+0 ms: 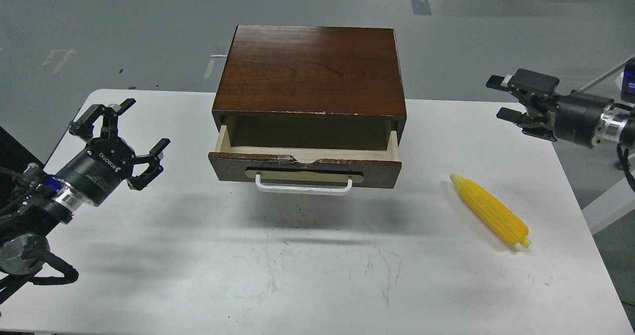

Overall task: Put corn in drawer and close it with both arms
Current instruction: 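Move the right gripper toward the yellow corn cob on the table, then grasp the yellow corn cob with the right gripper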

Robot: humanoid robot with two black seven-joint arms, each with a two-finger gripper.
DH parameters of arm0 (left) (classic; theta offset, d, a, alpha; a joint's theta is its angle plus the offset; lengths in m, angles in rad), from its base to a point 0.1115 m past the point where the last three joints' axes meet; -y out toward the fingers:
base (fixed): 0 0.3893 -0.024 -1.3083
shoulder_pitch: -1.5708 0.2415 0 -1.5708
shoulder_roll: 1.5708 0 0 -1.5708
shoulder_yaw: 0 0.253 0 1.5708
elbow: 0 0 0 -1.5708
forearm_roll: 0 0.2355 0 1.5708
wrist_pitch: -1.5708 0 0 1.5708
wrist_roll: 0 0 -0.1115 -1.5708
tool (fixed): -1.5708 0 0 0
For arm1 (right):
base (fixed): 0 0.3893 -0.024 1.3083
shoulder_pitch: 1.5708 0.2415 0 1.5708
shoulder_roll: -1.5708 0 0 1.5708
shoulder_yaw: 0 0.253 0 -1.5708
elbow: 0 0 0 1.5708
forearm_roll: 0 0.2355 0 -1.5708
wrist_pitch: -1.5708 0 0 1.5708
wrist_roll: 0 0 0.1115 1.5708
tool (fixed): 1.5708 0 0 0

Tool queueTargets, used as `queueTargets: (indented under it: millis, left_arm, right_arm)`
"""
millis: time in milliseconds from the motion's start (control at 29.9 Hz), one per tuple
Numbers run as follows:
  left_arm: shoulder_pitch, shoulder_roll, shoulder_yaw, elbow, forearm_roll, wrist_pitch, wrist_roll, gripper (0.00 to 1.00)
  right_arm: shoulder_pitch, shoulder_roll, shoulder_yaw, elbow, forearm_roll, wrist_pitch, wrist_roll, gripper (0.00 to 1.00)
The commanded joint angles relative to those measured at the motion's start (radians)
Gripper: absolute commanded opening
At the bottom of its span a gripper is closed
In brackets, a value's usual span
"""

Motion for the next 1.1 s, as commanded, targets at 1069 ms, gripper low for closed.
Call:
queueTargets:
  millis: [1069]
  left_arm:
    - [-0.001,-0.006,0.004,0.000,0.004,0.000,0.000,0.99]
  right_arm:
    - [-0.050,0.054,-0.336,0.022,-0.541,-0.305,0.000,0.73]
